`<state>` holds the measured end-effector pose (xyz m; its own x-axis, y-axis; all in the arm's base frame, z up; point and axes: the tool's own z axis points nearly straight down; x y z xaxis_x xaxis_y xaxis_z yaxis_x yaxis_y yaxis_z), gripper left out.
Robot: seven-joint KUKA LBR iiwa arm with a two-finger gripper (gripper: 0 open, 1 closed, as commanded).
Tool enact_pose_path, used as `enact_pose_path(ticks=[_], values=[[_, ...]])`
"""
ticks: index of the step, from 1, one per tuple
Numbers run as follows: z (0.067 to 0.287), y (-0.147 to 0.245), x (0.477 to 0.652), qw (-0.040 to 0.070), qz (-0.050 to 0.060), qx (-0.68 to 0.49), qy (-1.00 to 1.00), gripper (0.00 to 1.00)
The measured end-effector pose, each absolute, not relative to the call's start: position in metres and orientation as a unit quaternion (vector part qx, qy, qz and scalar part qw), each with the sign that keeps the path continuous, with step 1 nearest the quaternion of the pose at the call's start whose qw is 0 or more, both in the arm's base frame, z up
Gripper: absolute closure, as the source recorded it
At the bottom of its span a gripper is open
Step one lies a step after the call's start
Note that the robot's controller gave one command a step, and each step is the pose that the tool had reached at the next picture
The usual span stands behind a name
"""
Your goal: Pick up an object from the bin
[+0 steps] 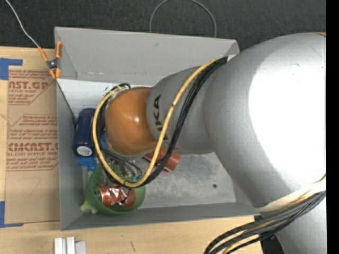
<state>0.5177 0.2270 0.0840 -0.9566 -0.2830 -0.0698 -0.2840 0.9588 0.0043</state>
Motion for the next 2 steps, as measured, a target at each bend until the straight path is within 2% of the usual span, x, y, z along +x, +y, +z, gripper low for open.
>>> enact_pose_path(ticks=[2], values=[[0.0960, 0.2265, 0.5177, 0.035, 0.007, -0.144, 0.989, 1.00]])
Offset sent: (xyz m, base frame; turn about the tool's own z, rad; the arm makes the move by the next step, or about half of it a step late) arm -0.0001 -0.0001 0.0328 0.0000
